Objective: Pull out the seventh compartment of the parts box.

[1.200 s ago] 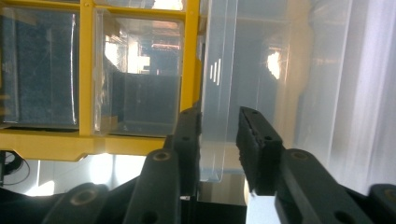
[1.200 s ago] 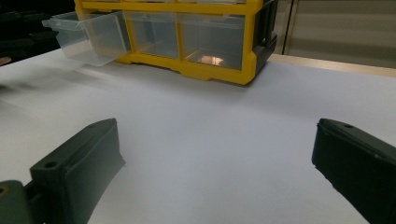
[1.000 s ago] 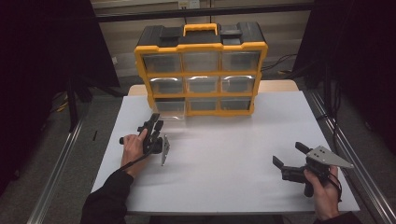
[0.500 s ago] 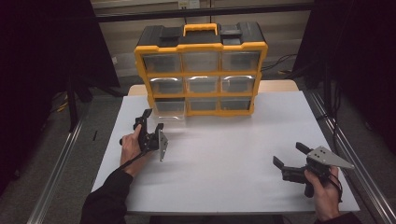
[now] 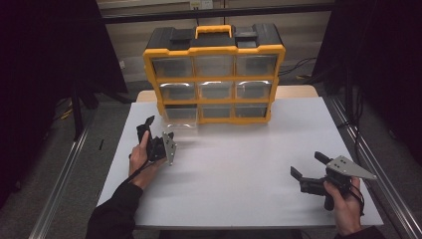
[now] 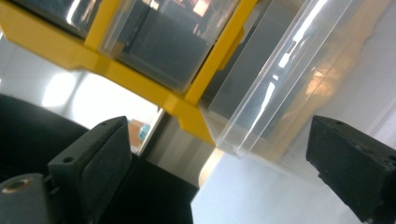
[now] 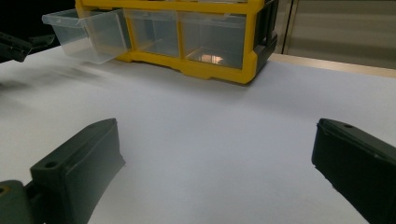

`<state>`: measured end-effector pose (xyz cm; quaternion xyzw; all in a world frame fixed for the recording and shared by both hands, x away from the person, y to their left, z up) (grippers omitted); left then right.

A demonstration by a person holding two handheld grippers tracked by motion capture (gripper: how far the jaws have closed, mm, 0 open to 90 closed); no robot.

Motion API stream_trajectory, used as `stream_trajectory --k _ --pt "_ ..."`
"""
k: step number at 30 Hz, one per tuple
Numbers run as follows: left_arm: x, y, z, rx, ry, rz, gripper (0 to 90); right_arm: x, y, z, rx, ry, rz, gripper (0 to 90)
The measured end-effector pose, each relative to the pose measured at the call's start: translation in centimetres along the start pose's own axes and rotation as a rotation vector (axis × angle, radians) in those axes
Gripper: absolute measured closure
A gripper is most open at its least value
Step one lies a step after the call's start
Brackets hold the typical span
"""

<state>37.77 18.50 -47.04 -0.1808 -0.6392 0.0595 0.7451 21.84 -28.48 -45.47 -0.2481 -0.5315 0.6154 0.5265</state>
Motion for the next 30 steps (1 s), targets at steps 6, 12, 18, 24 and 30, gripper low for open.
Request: stream_trajectory --k 6,12,18,24,30 --pt "0.5 0.1 0.0 -0.003 0.071 0.168 6.3 0.0 0.0 0.0 0.000 0.001 0.001 0.8" --pt "1.3 0.4 -0.1 -0.003 0.156 0.420 5.5 0.0 0.0 0.0 -0.001 0.001 0.004 0.8" --pt "1.7 0.7 -0.2 0.013 0.248 0.649 4.5 0.0 0.0 0.0 -0.002 -0.001 0.006 0.9" --pt "2.0 0.7 0.1 0.025 0.317 0.794 5.3 0.0 0.0 0.0 0.000 -0.002 -0.001 0.9" --pt "1.9 0.8 0.6 0.037 0.375 0.890 5.8 0.0 0.0 -0.1 -0.002 0.001 0.004 1.0"
Point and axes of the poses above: each handheld gripper's, and its own axes: z roughly backward along the jaws, y roughly out of its underside, x roughly to its left, the point moved 1 cm from there along -z, roughly forward along the jaws, and after that the axes turned 12 degrees about -z, right-handed, at the moved point
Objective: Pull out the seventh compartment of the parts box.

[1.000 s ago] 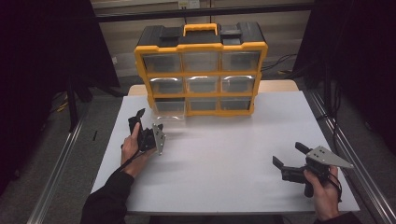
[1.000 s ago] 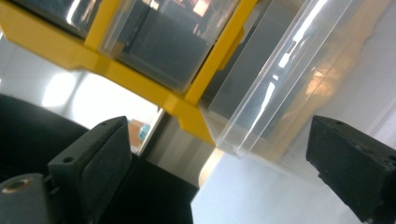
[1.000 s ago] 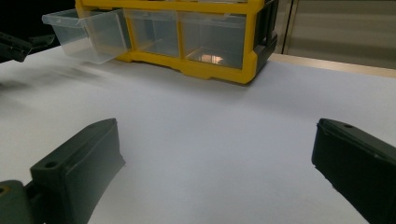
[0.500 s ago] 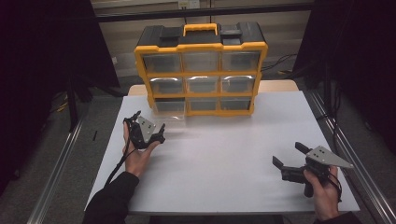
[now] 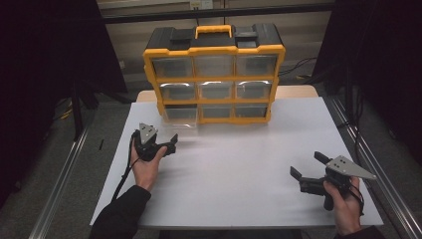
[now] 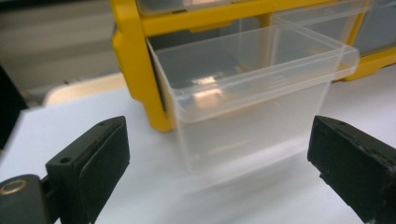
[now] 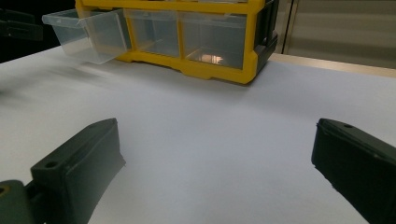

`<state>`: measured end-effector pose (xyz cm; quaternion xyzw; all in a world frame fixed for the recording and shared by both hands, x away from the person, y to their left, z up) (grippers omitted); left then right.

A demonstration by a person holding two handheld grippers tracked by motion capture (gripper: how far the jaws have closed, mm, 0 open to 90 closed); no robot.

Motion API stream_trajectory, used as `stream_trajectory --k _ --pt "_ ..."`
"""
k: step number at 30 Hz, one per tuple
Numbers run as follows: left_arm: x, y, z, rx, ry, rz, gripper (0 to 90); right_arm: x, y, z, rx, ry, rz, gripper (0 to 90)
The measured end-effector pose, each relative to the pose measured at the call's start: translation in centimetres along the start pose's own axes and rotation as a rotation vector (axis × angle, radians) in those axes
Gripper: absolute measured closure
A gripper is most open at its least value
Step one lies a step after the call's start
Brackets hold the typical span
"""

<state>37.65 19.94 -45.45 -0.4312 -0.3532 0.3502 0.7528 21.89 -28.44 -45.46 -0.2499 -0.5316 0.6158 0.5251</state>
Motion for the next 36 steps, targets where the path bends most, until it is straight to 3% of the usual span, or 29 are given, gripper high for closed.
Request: stream_trajectory --k 1,5,8,12,14,16,19,23,26,32,36 --pt "-0.1 0.0 0.0 -0.012 0.014 0.032 6.0 0.0 0.0 0.0 0.000 0.000 0.000 1.0" --pt "-0.7 -0.2 0.7 -0.013 0.031 0.008 6.0 0.0 0.0 0.0 0.002 -0.001 -0.004 1.0" --pt "-1.0 0.0 1.2 -0.032 0.069 0.048 6.4 0.0 0.0 0.0 0.001 0.000 -0.007 1.0" --pt "-1.0 0.1 2.1 -0.031 0.084 0.037 5.7 0.0 0.0 0.0 0.002 -0.001 -0.006 1.0" --pt "-1.0 0.3 2.5 -0.047 0.093 0.054 6.6 0.0 0.0 0.1 0.000 -0.001 -0.003 1.0" --pt "-1.0 0.3 3.0 -0.052 0.072 0.051 6.3 0.0 0.0 0.1 0.001 -0.001 -0.006 1.0" --pt "-1.1 0.5 3.7 -0.044 0.090 0.045 4.7 0.0 0.0 0.1 0.001 -0.002 -0.005 1.1" --pt "-1.1 0.8 4.4 -0.057 0.104 0.072 5.7 0.0 0.0 0.1 0.001 -0.002 -0.004 1.0" --pt "-1.1 1.0 5.1 -0.044 0.093 0.070 5.4 0.1 0.0 0.1 0.000 -0.002 0.000 1.0" --pt "-1.2 1.0 6.3 -0.070 0.084 0.066 5.6 0.0 0.0 0.1 0.000 -0.001 -0.004 1.0" --pt "-1.2 1.3 7.3 -0.075 0.101 0.077 5.4 0.1 0.0 0.1 0.000 0.001 -0.001 1.0"
Point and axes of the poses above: each handheld gripper's, and its own axes: z roughly backward along the jaws, y roughly out of its underside, x roughly to its left, the point moved 1 cm from there along -z, roughly forward along the jaws, and after that the axes turned 12 degrees about -z, right-handed, at the moved point
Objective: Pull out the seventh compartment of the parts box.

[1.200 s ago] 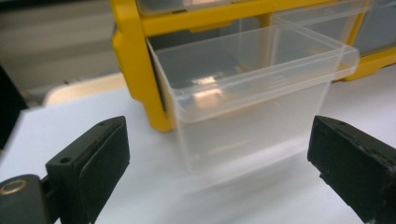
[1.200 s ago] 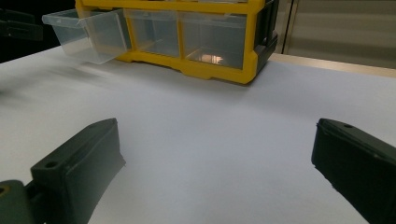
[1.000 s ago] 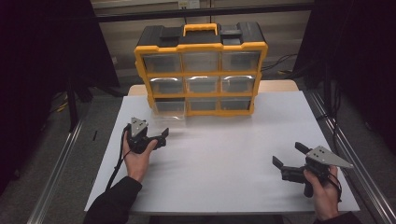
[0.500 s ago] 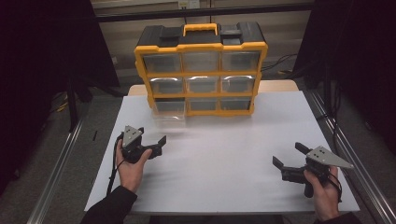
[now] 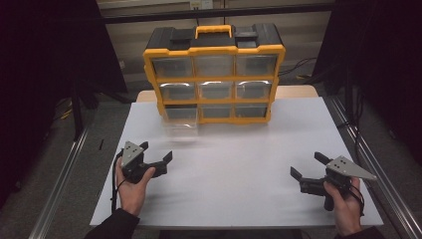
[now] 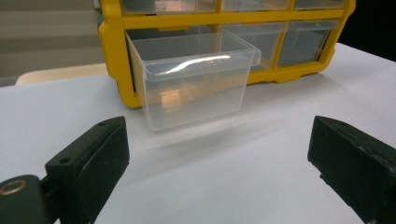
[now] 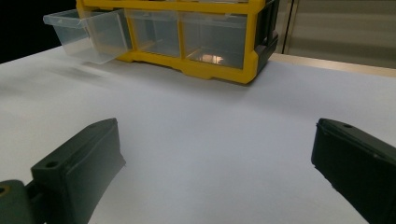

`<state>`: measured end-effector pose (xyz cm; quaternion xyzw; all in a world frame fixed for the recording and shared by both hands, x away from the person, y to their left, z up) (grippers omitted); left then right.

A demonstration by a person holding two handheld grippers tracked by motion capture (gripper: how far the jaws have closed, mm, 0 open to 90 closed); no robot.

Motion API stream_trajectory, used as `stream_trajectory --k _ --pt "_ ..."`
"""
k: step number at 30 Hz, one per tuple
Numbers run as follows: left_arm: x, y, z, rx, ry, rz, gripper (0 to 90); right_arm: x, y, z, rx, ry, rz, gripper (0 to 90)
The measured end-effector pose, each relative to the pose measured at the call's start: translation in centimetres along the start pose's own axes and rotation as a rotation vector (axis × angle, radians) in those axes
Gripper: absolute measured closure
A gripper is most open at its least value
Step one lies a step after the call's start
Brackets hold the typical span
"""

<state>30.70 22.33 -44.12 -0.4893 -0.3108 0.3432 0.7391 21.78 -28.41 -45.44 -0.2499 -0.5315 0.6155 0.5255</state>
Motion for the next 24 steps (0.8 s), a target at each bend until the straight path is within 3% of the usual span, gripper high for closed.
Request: stream_trajectory --k 5,9,12,14,15,16,19,22,24 --pt "-0.2 0.1 1.2 -0.016 -0.008 -0.008 5.1 0.0 0.0 0.0 0.003 0.001 -0.003 1.1" --pt "-0.4 0.3 1.8 -0.023 -0.001 0.020 4.8 0.0 0.0 0.1 0.003 0.001 -0.004 1.1" --pt "-0.4 0.5 2.4 -0.012 0.009 0.004 4.7 0.0 0.0 0.0 0.002 0.004 -0.002 1.1" --pt "-0.6 0.7 2.9 -0.019 0.007 0.021 4.5 0.0 0.0 0.1 0.002 0.005 -0.004 1.1" --pt "-0.5 0.9 3.1 -0.007 0.003 0.005 4.2 0.0 0.1 0.1 0.000 0.005 -0.002 1.1" --pt "-0.5 1.0 3.1 -0.021 -0.006 0.027 4.3 -0.1 0.1 0.1 0.001 0.003 -0.003 1.1" --pt "0.0 1.2 3.1 -0.007 -0.018 -0.011 4.3 -0.1 0.0 0.0 0.005 0.005 -0.002 1.3" --pt "0.2 1.3 2.9 -0.013 -0.019 0.025 4.3 0.0 0.1 0.0 0.007 -0.001 0.007 1.1" --pt "0.3 1.2 2.8 0.003 -0.022 -0.010 4.3 0.0 0.1 0.0 0.009 -0.001 0.001 1.1"
Point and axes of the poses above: each handheld gripper's, and its own axes: z roughly backward along the jaws, y roughly out of its underside, x roughly to its left, the point moved 1 cm from there along -z, roughly forward along the jaws, and after that the axes turned 12 degrees about -z, right-handed, at the moved point
